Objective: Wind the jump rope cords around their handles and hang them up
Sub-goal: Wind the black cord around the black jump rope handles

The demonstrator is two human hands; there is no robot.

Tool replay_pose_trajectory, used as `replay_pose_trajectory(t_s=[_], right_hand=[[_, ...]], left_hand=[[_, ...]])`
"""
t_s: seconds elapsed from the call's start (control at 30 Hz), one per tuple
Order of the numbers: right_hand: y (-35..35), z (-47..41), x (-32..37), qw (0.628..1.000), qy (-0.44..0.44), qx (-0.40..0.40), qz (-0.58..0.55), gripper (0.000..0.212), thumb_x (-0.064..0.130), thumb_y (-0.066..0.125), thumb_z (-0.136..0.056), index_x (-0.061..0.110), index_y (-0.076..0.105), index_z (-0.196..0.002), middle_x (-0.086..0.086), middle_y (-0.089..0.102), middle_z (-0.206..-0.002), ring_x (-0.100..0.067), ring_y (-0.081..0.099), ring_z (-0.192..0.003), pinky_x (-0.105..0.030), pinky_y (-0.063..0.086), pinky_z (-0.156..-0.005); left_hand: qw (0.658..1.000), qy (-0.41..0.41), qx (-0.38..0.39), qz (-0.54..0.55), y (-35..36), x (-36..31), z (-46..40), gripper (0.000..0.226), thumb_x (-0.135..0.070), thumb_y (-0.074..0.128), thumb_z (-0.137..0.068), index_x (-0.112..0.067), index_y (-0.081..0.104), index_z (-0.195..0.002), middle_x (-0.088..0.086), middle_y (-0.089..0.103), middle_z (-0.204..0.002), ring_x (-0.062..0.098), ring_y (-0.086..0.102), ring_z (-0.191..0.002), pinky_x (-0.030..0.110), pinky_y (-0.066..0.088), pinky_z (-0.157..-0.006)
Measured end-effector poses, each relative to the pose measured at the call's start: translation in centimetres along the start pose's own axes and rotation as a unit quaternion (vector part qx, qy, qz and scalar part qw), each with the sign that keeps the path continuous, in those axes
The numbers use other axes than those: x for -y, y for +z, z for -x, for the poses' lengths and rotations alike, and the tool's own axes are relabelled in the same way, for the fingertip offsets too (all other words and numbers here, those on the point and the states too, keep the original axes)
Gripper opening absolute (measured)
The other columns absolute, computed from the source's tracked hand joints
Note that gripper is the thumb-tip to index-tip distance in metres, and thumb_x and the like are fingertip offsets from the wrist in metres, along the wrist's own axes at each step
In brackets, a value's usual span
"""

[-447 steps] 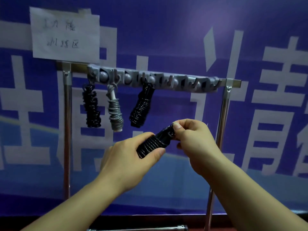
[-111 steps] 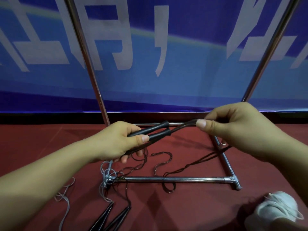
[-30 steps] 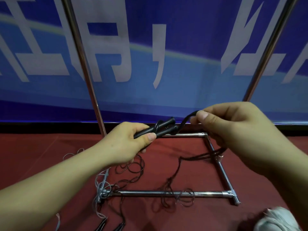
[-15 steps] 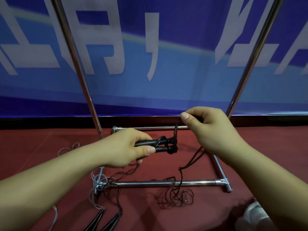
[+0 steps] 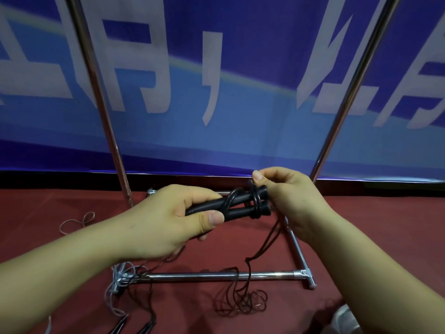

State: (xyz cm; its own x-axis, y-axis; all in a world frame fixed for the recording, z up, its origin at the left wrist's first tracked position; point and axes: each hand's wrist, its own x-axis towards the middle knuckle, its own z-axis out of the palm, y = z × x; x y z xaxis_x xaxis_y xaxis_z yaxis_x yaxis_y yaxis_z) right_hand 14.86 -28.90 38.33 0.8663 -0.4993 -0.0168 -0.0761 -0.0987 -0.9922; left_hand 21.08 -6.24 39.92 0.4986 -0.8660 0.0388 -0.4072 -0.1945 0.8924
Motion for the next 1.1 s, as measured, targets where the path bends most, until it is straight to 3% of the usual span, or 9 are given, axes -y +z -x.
replay_pose_trajectory(t_s=[0.07,0.2,0.37,0.5,0.6,0.77,0.93,1.03,1.1], right_hand=[[0.0,0.0,-0.2,1.0,-0.002,-0.008,0.016,0.021,0.032,0.073,-0.088,0.014,0.072,-0.078,0.005,0.066,-0.061,0.002,0.052,-0.048,-0.022,0.038,-0.062],[0.1,0.2,-0.6,0.996,-0.042,-0.017,0.083,0.019,0.025,0.07,-0.09,0.015,0.07,-0.074,0.002,0.063,-0.062,0.0,0.04,-0.045,-0.016,0.033,-0.047],[0.4,0.7,-0.7,0.982,-0.08,0.032,0.168,0.018,0.025,0.064,-0.095,0.017,0.071,-0.08,0.009,0.054,-0.056,-0.007,0.042,-0.05,-0.026,0.036,-0.053],[1.3,1.9,-0.6,0.975,-0.079,0.079,0.194,0.017,0.025,0.06,-0.097,0.022,0.072,-0.085,0.008,0.058,-0.058,-0.005,0.05,-0.049,-0.019,0.041,-0.05],[1.7,2.7,-0.6,0.981,-0.027,0.121,0.148,0.012,0.023,0.062,-0.097,0.023,0.074,-0.098,0.008,0.058,-0.06,-0.006,0.051,-0.049,-0.021,0.044,-0.051],[1.6,3.2,-0.5,0.983,0.015,0.113,0.146,0.009,0.025,0.066,-0.094,0.024,0.074,-0.099,0.02,0.063,-0.061,0.002,0.056,-0.059,-0.024,0.054,-0.059],[1.6,3.6,-0.3,0.977,0.007,0.109,0.182,0.015,0.028,0.065,-0.094,0.019,0.074,-0.086,0.012,0.06,-0.059,0.001,0.044,-0.048,-0.018,0.035,-0.051],[1.6,3.9,-0.2,0.977,0.01,0.101,0.186,0.021,0.032,0.067,-0.092,0.016,0.072,-0.08,0.006,0.057,-0.06,-0.007,0.044,-0.052,-0.023,0.036,-0.05],[1.6,4.1,-0.1,0.977,0.01,0.1,0.188,0.029,0.038,0.067,-0.091,0.013,0.069,-0.078,0.005,0.052,-0.057,-0.011,0.043,-0.052,-0.027,0.038,-0.052]], left_hand=[[0.999,0.008,-0.034,0.006,0.1,0.0,0.0,0.019,-0.038,0.06,-0.09,-0.041,0.069,-0.106,-0.003,0.059,-0.066,0.021,0.045,-0.048,0.032,0.036,-0.048],[0.995,0.018,-0.095,0.0,0.1,0.3,-0.1,0.016,-0.029,0.062,-0.094,-0.03,0.071,-0.107,-0.007,0.054,-0.059,0.014,0.045,-0.049,0.029,0.039,-0.05],[0.985,0.03,-0.166,-0.038,0.0,1.1,-0.4,0.013,-0.032,0.063,-0.096,-0.032,0.073,-0.104,-0.012,0.046,-0.056,0.003,0.038,-0.049,0.018,0.032,-0.05],[0.975,0.015,-0.216,-0.052,-0.5,2.5,-0.8,0.017,-0.048,0.061,-0.091,-0.041,0.071,-0.103,-0.013,0.048,-0.056,0.003,0.04,-0.049,0.024,0.033,-0.052],[0.968,-0.013,-0.241,-0.074,-1.1,3.6,-1.1,0.011,-0.039,0.063,-0.097,-0.033,0.072,-0.099,-0.015,0.051,-0.054,0.002,0.042,-0.046,0.029,0.035,-0.053],[0.953,-0.075,-0.255,-0.142,-2.1,5.1,-1.1,0.006,-0.049,0.06,-0.095,-0.046,0.065,-0.096,-0.013,0.059,-0.059,0.009,0.052,-0.053,0.035,0.046,-0.06],[0.95,-0.108,-0.234,-0.178,-1.8,5.0,-1.0,0.006,-0.053,0.058,-0.094,-0.049,0.062,-0.097,-0.004,0.065,-0.067,0.011,0.057,-0.054,0.04,0.051,-0.062],[0.954,-0.125,-0.203,-0.18,-1.7,4.8,-0.7,0.01,-0.053,0.057,-0.095,-0.046,0.064,-0.098,-0.002,0.068,-0.072,0.02,0.064,-0.062,0.047,0.054,-0.067],[0.952,-0.136,-0.189,-0.199,-1.6,4.7,-0.4,0.012,-0.054,0.057,-0.095,-0.049,0.064,-0.102,-0.009,0.068,-0.07,0.013,0.064,-0.061,0.04,0.054,-0.066]])
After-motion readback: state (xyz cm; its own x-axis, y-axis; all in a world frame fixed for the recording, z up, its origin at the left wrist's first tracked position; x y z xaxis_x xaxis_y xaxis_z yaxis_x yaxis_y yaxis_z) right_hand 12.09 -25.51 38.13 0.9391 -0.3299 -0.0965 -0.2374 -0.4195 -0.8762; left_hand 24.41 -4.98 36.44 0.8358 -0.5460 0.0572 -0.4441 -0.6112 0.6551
